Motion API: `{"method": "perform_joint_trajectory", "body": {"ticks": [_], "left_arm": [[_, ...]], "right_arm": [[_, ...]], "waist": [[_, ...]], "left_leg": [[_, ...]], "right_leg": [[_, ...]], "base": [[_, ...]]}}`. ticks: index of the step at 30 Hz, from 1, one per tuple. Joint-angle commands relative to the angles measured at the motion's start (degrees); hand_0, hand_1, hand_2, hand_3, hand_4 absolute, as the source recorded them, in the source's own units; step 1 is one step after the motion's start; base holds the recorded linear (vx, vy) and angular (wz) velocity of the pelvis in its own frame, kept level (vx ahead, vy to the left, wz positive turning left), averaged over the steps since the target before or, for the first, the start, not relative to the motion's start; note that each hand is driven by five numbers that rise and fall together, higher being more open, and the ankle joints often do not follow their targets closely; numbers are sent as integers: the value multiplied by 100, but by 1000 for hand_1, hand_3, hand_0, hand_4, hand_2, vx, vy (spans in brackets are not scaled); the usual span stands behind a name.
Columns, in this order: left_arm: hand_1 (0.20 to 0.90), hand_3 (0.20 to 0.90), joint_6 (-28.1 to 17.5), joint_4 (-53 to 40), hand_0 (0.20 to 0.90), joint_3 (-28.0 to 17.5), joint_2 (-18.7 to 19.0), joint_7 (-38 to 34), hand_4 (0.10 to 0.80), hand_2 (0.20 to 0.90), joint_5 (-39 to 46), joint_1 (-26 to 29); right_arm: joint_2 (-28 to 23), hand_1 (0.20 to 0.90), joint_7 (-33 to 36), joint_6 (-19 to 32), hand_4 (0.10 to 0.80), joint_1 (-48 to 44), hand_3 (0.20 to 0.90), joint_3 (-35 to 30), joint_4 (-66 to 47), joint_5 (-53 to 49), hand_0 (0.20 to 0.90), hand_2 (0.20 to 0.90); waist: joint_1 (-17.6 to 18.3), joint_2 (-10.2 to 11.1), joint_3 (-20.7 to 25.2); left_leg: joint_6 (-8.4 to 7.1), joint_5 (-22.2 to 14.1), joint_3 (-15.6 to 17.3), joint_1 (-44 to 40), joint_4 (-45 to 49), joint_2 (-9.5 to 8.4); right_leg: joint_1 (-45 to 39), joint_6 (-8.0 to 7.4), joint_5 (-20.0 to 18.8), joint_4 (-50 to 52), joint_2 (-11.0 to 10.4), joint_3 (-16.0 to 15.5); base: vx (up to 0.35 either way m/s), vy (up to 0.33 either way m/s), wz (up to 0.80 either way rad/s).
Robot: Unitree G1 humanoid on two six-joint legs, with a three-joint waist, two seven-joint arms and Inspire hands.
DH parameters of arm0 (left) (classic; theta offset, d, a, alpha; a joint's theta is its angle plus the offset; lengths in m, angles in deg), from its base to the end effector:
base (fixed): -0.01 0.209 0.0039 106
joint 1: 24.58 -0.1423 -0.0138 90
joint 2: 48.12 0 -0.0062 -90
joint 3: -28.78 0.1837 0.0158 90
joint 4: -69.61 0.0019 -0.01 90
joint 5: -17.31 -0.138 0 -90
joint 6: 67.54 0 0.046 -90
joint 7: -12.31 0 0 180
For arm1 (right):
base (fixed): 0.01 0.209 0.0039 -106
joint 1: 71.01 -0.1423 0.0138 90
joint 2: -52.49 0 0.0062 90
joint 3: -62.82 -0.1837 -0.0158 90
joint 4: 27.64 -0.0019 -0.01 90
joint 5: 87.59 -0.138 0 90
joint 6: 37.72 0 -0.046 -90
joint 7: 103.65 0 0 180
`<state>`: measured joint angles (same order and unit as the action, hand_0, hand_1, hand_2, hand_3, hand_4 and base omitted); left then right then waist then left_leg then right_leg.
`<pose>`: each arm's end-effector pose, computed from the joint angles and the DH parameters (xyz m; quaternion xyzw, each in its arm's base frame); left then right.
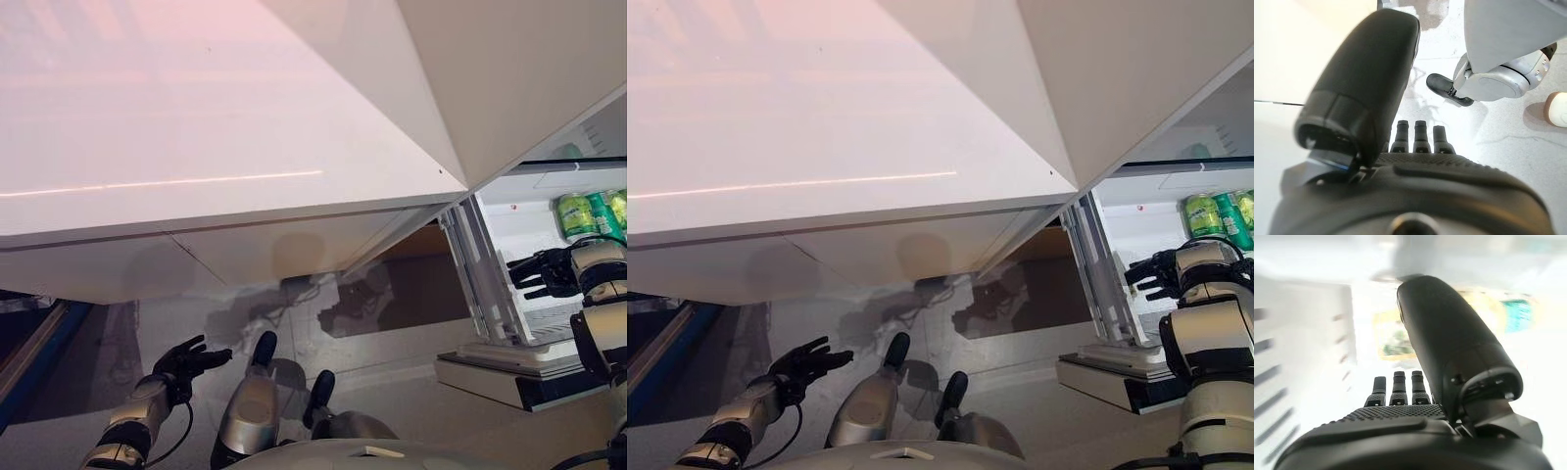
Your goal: Put drinks into fridge and close the fridge
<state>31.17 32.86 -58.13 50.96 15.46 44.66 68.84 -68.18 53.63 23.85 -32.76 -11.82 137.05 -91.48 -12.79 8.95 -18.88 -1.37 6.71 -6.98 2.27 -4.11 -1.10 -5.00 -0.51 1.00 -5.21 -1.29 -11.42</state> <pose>0.1370 0.2818 -0.0668 -0.0325 0.4538 0.1435 0.8789 0.2809 -0.3630 0.1273 -0.1825 0.4508 -0.1183 0.8657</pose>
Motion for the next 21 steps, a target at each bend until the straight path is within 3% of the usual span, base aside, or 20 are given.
{"method": "perform_joint_trajectory", "body": {"ticks": [1,4,10,15,21], "left_arm": [[900,900,-94,177,900,327,125,191,800,900,164,-199],[900,900,-134,323,900,354,69,292,800,900,166,-253],[900,900,-105,544,900,310,-83,480,800,900,157,-413],[900,900,-172,688,900,84,-281,705,800,900,17,-579],[900,900,-314,736,900,-115,-467,822,800,900,-129,-773]], "right_arm": [[-901,900,814,810,800,-565,900,388,-652,-570,900,900],[-1089,900,1147,1160,800,-479,900,314,-1081,-840,900,900],[-1538,900,2135,1536,800,274,900,-354,-3326,-1243,900,900],[-1413,900,3119,2060,800,1659,900,-1929,-5902,-1061,900,900],[-1048,900,3697,2973,800,3116,900,-3399,-7490,-1076,900,900]], "waist": [[155,-168,667],[272,-233,764],[675,-405,1042],[1077,-582,1273],[1420,-672,1456]], "left_leg": [[174,-555,163,-116,4,-79],[175,-576,206,-166,-6,-95],[176,-667,370,-288,-18,-118],[203,-763,495,-433,-49,-108],[206,-844,624,-546,-79,-90]], "right_leg": [[495,-298,-362,321,-31,218],[474,-315,-356,304,-59,246],[445,-351,-304,293,-115,402],[379,-381,-244,268,-126,598],[329,-405,-223,213,-101,758]], "base": [[-1,121,-2],[0,117,-1],[-8,122,-11],[-9,54,-11],[-36,4,-16]]}}
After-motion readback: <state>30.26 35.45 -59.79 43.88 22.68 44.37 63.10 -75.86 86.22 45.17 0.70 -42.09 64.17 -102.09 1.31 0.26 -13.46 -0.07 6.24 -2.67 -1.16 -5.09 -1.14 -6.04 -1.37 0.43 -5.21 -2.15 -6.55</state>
